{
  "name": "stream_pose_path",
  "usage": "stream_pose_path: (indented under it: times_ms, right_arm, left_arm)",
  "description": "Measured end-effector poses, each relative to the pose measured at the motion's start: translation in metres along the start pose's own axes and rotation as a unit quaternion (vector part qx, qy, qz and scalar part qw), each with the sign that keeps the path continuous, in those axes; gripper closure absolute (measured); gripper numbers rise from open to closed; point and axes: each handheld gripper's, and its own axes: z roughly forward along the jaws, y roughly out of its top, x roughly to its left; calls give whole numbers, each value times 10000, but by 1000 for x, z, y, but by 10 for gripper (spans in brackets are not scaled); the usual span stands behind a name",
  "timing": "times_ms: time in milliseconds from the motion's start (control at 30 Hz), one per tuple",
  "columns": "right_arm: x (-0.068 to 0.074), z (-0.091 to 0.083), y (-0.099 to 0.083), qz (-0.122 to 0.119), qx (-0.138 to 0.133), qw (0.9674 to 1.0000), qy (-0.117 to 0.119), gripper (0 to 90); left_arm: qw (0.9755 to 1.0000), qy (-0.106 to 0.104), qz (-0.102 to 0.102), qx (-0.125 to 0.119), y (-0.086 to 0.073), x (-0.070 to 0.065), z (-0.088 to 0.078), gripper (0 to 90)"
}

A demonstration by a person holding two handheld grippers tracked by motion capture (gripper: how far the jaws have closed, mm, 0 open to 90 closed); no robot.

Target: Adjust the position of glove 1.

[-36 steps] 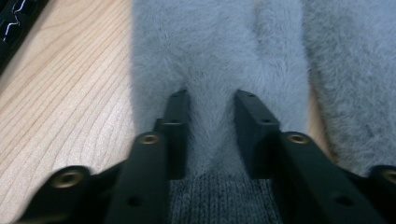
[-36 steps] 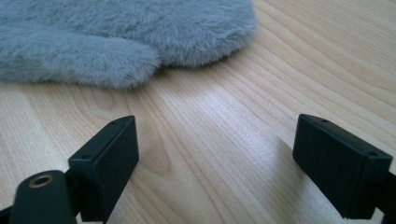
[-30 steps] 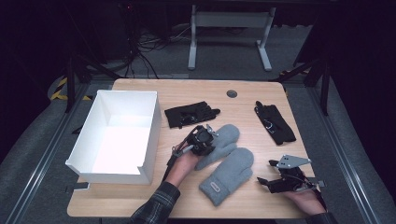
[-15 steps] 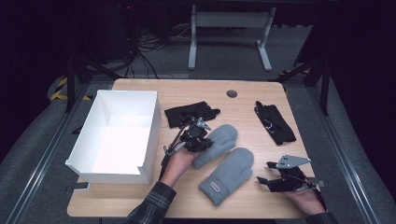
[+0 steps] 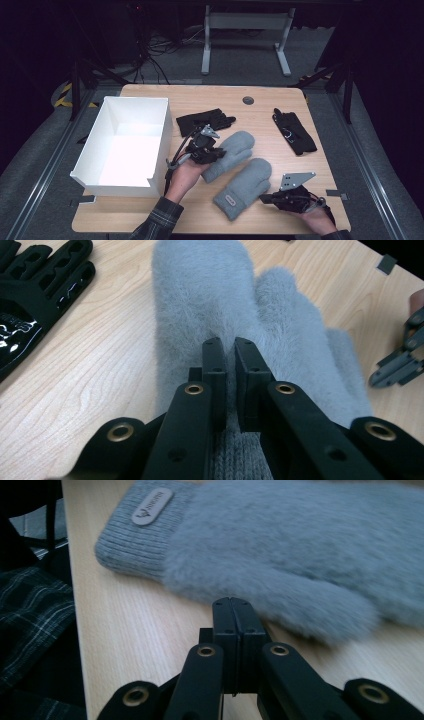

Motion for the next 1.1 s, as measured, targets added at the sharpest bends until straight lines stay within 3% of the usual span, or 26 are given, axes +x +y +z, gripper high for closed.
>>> stream_pose_path:
  times_ms: [333,767,967,1000,1100]
  right_arm:
    - [1,28,18,-134,121,9998,31,900]
    - [-12,55,44,-224,77,9996,-143,900]
    - [-12,42,42,-250,-20,9995,-209,893]
    - [-17,27,35,-140,-141,9993,-330,871]
    - [-26,9,23,67,-222,9984,-509,843]
  left_arm:
    - [10000,-76,-29,-20,-3,-3,-4,856]
    - [9999,-105,-12,-44,-4,-8,-5,856]
    - [9999,-121,-3,-57,-4,-13,-2,856]
    - [9999,-117,17,-29,-4,-16,1,856]
    - [9999,-140,49,28,-4,-21,5,856]
